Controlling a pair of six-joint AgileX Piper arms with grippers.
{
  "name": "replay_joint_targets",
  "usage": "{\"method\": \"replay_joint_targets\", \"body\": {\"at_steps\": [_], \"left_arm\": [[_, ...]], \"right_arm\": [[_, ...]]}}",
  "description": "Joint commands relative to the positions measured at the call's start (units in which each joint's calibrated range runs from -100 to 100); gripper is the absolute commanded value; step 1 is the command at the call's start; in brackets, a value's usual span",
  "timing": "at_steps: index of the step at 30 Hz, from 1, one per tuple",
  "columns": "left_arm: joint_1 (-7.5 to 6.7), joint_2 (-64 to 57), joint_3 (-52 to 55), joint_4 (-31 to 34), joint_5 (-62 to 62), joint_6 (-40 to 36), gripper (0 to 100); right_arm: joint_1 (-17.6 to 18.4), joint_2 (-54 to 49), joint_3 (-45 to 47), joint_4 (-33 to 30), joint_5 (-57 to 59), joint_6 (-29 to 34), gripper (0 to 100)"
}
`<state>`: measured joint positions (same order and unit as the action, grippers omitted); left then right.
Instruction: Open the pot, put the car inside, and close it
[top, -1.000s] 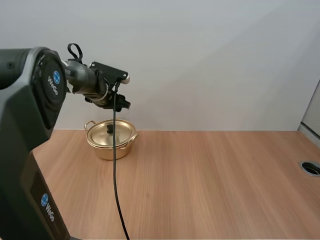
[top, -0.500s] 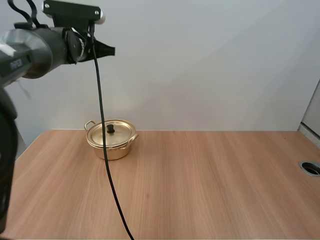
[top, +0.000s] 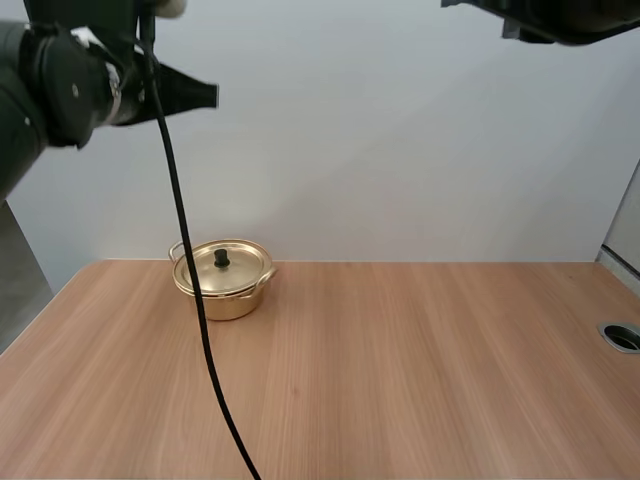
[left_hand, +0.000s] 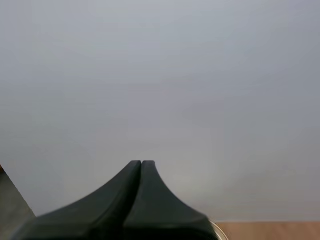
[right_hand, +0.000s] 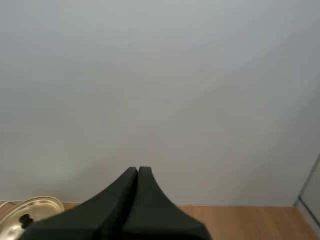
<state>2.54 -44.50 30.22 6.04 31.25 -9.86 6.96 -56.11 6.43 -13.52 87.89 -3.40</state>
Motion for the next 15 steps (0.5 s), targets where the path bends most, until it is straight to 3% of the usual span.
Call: {"method": "replay_joint_targets", "body": {"at_steps": [1, 4, 6, 12, 15], "left_arm": [[-1.55, -21.7, 31.5, 0.3, -18.1, -1.1, 0], [-1.55, -31.4, 51.7, 0.3, -35.9, -1.1, 0], [-1.55, -37.4, 59.4, 0.3, -39.4, -1.1, 0], [-1.55, -49.9, 68.8, -0.1, -32.3, -3.2, 0], [-1.73, -54.8, 69.8, -0.1, -26.5, -3.6, 0]], "right_arm": [[0.0, -4.9, 34.8, 3.1, -17.3, 0.0, 0], [0.0, -5.6, 43.9, 2.1, -21.3, 0.0, 0], [0.0, -5.6, 48.7, 2.3, -23.1, 0.0, 0], [-1.2, -10.9, 63.2, 15.5, -21.4, 0.8, 0], [-2.6, -15.1, 67.9, 16.3, -31.8, 0.3, 0]]}}
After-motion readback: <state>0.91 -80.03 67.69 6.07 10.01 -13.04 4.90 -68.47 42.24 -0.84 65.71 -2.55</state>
